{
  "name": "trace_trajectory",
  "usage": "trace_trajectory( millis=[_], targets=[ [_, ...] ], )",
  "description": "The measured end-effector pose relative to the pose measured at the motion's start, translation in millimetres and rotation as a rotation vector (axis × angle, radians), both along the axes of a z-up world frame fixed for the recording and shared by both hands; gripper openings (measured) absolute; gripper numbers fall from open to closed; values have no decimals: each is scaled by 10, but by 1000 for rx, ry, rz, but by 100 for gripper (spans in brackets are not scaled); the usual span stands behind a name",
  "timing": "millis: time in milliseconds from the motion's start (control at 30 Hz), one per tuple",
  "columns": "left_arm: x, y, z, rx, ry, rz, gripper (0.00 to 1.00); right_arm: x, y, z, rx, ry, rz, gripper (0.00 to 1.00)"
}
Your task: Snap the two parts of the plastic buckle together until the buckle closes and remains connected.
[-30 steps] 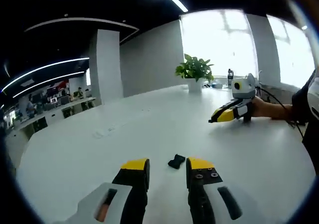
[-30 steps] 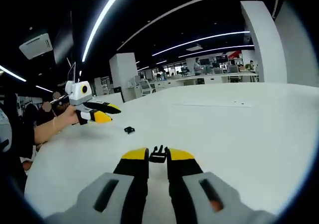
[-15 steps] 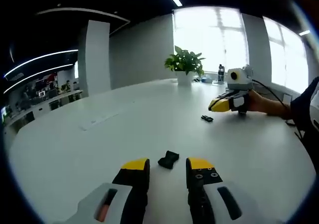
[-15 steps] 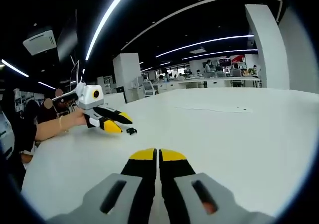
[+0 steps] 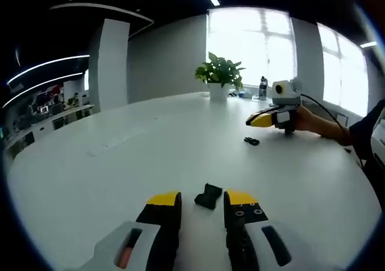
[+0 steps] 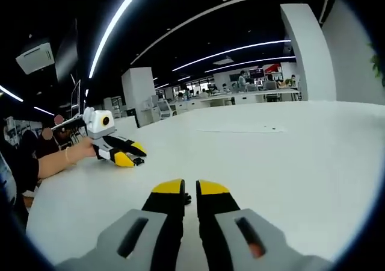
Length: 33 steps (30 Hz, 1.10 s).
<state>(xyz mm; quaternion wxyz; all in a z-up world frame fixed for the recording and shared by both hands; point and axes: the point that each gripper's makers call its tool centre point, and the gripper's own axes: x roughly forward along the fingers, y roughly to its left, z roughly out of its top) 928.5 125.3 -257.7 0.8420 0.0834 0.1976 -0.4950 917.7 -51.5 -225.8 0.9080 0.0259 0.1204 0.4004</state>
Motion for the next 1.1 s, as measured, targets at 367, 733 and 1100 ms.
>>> trace_trajectory(
  millis=[367,733,1100],
  targets=[
    [-284,70,51,9,14,-22,28,-31,26,-29,-5,16,10,8],
    [-329,28,74,20,10,-31,25,-39,24,-12,5,20,10,8],
    [-346,-44,80,62,-41,-55,25,-50,42,4,22,31,15,8]
  ],
)
